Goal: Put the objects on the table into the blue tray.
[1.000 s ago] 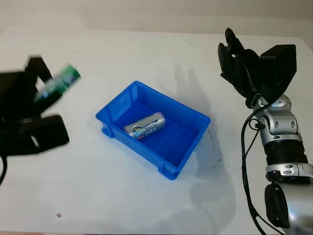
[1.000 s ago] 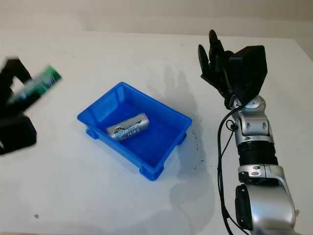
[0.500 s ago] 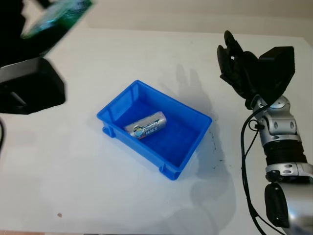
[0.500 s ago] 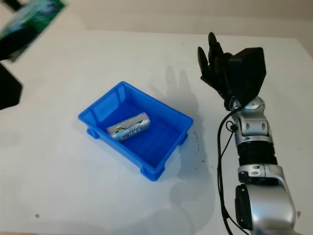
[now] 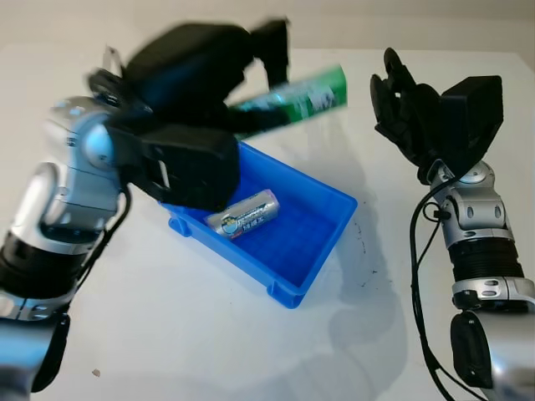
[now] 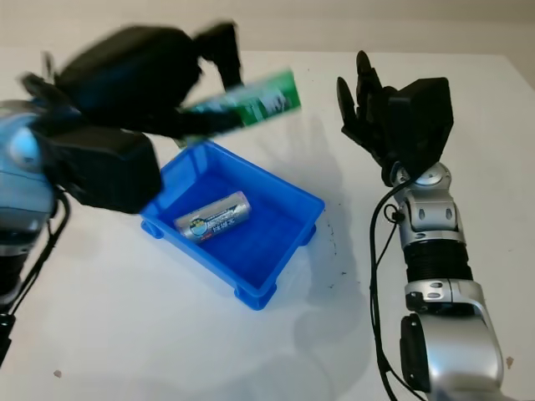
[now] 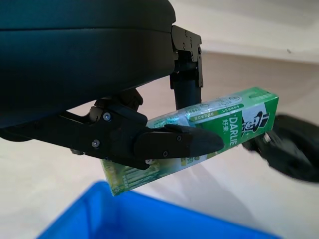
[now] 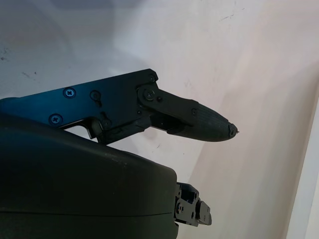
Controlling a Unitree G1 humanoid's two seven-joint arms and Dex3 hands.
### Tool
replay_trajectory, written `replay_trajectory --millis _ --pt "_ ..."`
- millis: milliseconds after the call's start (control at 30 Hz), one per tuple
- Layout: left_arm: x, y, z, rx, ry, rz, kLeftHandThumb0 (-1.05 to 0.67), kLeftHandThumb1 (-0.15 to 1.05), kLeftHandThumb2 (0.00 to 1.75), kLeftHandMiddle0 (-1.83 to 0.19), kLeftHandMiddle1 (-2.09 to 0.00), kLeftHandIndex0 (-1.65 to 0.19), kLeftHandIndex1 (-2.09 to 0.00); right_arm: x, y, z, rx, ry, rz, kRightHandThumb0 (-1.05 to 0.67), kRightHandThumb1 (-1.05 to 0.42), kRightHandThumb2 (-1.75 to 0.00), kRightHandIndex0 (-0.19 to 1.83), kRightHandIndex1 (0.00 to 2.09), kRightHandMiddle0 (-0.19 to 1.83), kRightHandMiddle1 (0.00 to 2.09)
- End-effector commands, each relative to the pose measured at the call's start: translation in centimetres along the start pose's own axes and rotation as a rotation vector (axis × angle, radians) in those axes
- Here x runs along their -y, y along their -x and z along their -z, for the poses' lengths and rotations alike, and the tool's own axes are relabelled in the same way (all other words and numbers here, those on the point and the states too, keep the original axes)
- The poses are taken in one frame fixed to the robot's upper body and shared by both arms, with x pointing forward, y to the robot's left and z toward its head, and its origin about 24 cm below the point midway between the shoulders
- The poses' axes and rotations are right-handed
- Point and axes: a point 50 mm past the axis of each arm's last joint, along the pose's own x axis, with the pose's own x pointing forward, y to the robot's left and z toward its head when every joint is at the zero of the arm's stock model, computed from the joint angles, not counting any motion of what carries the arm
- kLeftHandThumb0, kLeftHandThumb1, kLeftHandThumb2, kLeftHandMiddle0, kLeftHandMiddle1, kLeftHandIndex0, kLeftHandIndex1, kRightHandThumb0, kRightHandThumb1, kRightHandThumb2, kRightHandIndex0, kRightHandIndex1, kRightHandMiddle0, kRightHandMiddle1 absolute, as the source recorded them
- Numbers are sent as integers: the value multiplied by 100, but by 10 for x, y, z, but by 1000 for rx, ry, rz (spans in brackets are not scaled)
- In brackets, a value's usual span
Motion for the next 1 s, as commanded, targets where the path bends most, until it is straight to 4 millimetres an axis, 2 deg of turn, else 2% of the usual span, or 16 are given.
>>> replay_trajectory --millis 0,100,200,300,367,400,433,467,500,533,567,633,733,867,933,967 --pt "1 -6 -2 20 -22 14 -42 105 45 -128 -209 -69 -209 2 3 0 6 3 9 -58 -105 -71 -19 0 -19 0" --pt "8 -9 2 18 -45 38 -43 105 41 -131 -209 -66 -209 2 4 0 8 0 13 -57 -105 -71 -19 0 -19 0" --pt "14 -11 9 -12 -45 93 -43 105 43 -130 -209 -85 -209 2 5 1 8 6 14 -57 -105 -72 -19 0 -19 0" --pt "15 -11 13 -55 -76 169 -43 105 44 -121 -209 -84 -209 3 4 2 2 6 16 -57 -105 -72 -19 0 -19 0" --pt "14 -11 14 -81 -113 216 -44 105 37 -89 -209 -43 -209 2 4 2 -4 5 19 -58 -105 -72 -19 0 -19 0" --pt "13 -10 15 -101 -105 252 -47 105 33 -65 -209 -17 -199 2 3 2 -4 4 19 -57 -105 -72 -19 0 -19 0" --pt "12 -10 15 -119 -85 299 -47 105 29 -41 -197 0 -177 1 3 2 -2 0 17 -57 -105 -72 -19 0 -19 0" --pt "11 -10 15 -128 -57 348 -46 105 25 -17 -169 12 -132 1 2 2 1 -2 16 -57 -105 -72 -19 0 -19 0" --pt "10 -9 15 -129 -25 385 -42 105 23 -2 -135 15 -102 0 2 2 0 -6 16 -58 -105 -71 -19 0 -19 0" --pt "9 -8 15 -123 9 412 -33 105 19 6 -88 15 -61 0 1 2 -2 -6 16 -58 -105 -71 -19 0 -19 0" --pt "8 -7 16 -118 32 426 -27 105 18 7 -52 16 -37 0 1 2 -4 -6 16 -58 -105 -71 -19 0 -19 0" --pt "6 -6 15 -109 57 438 -22 105 16 12 -15 16 -15 -1 1 2 -7 -7 17 -58 -105 -71 -19 0 -19 0" --pt "0 -5 14 -107 85 445 -27 105 21 18 -2 18 -8 0 1 2 -1 -6 17 -58 -105 -70 -19 0 -19 0" --pt "-9 -4 17 -94 160 399 -35 104 26 19 -1 15 -8 1 2 1 2 -3 18 -58 -105 -70 -19 0 -19 0" --pt "-16 -3 19 -73 209 341 -39 93 51 18 -4 10 -7 1 1 0 0 -5 19 -58 -105 -70 -19 0 -19 0" --pt "-19 -1 20 -54 241 295 -41 83 71 11 -6 6 -7 1 1 0 0 -6 17 -57 -105 -70 -19 0 -19 0"
